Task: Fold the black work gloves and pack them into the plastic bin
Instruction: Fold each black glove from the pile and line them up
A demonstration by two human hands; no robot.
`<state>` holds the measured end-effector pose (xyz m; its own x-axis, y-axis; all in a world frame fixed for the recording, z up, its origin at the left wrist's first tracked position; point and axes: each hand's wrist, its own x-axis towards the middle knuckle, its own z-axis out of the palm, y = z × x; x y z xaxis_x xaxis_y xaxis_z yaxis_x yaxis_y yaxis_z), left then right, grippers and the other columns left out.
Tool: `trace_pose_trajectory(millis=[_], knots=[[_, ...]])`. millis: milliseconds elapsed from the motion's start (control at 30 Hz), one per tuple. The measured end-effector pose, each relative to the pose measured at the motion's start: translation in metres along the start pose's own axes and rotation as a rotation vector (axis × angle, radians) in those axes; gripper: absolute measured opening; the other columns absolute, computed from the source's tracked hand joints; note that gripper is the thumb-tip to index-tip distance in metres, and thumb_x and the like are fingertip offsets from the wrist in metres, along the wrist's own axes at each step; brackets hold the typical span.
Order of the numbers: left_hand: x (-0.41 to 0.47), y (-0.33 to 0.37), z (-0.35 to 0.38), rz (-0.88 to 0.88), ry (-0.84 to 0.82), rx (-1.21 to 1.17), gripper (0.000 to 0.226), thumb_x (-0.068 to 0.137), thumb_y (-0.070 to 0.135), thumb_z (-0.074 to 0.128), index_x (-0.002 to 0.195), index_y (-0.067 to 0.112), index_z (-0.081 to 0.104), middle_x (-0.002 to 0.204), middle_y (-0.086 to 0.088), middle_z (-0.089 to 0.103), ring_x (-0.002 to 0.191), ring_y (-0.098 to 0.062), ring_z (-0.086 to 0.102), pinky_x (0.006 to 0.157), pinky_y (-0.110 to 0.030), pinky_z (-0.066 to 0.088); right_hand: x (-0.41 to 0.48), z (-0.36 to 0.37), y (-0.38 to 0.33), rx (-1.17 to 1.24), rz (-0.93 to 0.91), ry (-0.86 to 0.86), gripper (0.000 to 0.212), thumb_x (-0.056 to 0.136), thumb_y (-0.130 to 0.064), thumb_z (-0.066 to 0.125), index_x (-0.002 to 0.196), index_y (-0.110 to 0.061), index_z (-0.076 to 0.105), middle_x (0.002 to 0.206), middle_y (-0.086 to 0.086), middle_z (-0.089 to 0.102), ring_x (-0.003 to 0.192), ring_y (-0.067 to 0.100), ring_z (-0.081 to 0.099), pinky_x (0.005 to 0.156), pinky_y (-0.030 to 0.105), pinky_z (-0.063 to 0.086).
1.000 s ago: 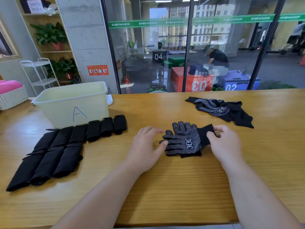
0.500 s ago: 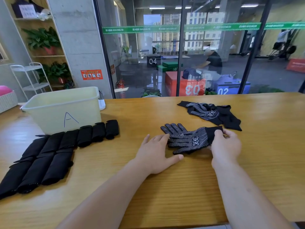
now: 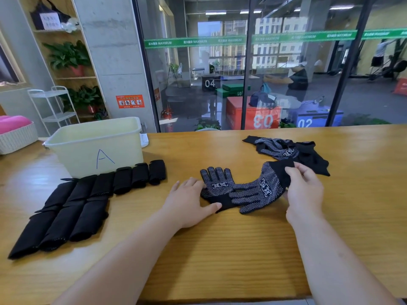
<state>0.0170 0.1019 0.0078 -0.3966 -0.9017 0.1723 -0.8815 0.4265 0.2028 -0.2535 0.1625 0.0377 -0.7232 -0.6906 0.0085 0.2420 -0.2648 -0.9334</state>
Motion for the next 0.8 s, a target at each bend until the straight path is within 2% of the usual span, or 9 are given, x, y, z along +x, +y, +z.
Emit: trace_pose_trajectory(millis=[33,67,133,233,367,467,567,733,800], knots=[[-0.003,-0.005,-0.002,0.014,-0.024,-0.032,0.087,0.087,0.088,0.048,0.153,0.031,0.047,0.16,0.011,0.044,0.157,-0.015,0.03,0.132,-0.049,0.014,0.0,0.001,0.0,0.011,0.002,-0.037,0.019,0.095,-0.021,0.073,0.111,-0.032,0.076,0.103,-0.006,0.079,0.096,0.019,0.075,0.095,0.048,0.061],[-0.007,-0.01,-0.005,0.04,-0.055,-0.066,0.086,0.088,0.085,0.052,0.156,0.032,0.044,0.165,0.013,0.039,0.161,-0.014,0.022,0.132,-0.049,0.013,-0.001,0.001,-0.001,0.034,0.012,-0.074,0.02,0.095,-0.02,0.074,0.112,-0.03,0.077,0.107,-0.003,0.08,0.101,0.022,0.076,0.089,0.045,0.063],[-0.013,-0.02,-0.008,0.106,-0.122,-0.128,0.085,0.09,0.081,0.057,0.161,0.038,0.038,0.171,0.018,0.03,0.163,-0.009,0.011,0.133,-0.048,0.008,-0.005,0.002,-0.004,0.093,0.067,-0.159,0.021,0.098,-0.015,0.072,0.115,-0.025,0.077,0.107,0.002,0.081,0.097,0.023,0.077,0.074,0.035,0.062],[-0.022,-0.029,-0.005,0.16,-0.132,-0.206,0.083,0.089,0.081,0.056,0.161,0.045,0.036,0.172,0.024,0.024,0.162,-0.002,0.006,0.134,-0.046,0.005,-0.013,0.005,-0.009,0.134,0.138,-0.286,0.023,0.099,-0.011,0.07,0.12,-0.021,0.076,0.107,0.006,0.081,0.095,0.023,0.077,0.084,0.04,0.062],[-0.031,-0.029,0.002,0.194,0.044,-0.242,0.08,0.088,0.082,0.055,0.156,0.042,0.046,0.167,0.024,0.035,0.16,0.002,0.012,0.134,-0.042,0.011,-0.02,0.009,-0.008,0.053,0.161,-0.411,0.022,0.101,-0.01,0.067,0.12,-0.02,0.076,0.109,0.008,0.081,0.093,0.022,0.079,0.079,0.038,0.064],[-0.035,-0.027,0.0,0.212,0.115,-0.226,0.073,0.089,0.076,0.062,0.151,0.038,0.054,0.156,0.023,0.046,0.154,-0.003,0.026,0.131,-0.045,0.02,-0.023,0.013,-0.006,-0.004,0.12,-0.435,0.023,0.1,-0.011,0.069,0.12,-0.02,0.076,0.116,0.01,0.08,0.105,0.027,0.077,0.091,0.044,0.062],[-0.038,-0.026,-0.002,0.21,0.127,-0.212,0.072,0.088,0.076,0.063,0.149,0.037,0.055,0.15,0.02,0.051,0.146,-0.005,0.034,0.128,-0.046,0.025,-0.026,0.02,-0.018,-0.041,0.049,-0.461,0.023,0.101,-0.011,0.068,0.121,-0.02,0.076,0.12,0.009,0.079,0.112,0.026,0.075,0.095,0.043,0.058],[-0.04,-0.023,-0.002,0.206,0.132,-0.193,0.075,0.086,0.078,0.062,0.149,0.039,0.054,0.149,0.017,0.052,0.145,-0.006,0.037,0.129,-0.044,0.022,-0.033,0.04,-0.061,-0.125,-0.062,-0.614,0.021,0.104,-0.011,0.064,0.117,-0.02,0.078,0.115,0.013,0.079,0.103,0.029,0.076,0.091,0.046,0.06],[-0.041,-0.022,-0.003,0.202,0.136,-0.182,0.077,0.086,0.08,0.06,0.151,0.039,0.051,0.149,0.017,0.051,0.144,-0.008,0.036,0.128,-0.043,0.026,-0.029,0.052,-0.074,-0.189,-0.076,-0.701,0.021,0.104,-0.013,0.064,0.116,-0.023,0.079,0.115,0.014,0.078,0.104,0.031,0.076,0.091,0.047,0.061]])
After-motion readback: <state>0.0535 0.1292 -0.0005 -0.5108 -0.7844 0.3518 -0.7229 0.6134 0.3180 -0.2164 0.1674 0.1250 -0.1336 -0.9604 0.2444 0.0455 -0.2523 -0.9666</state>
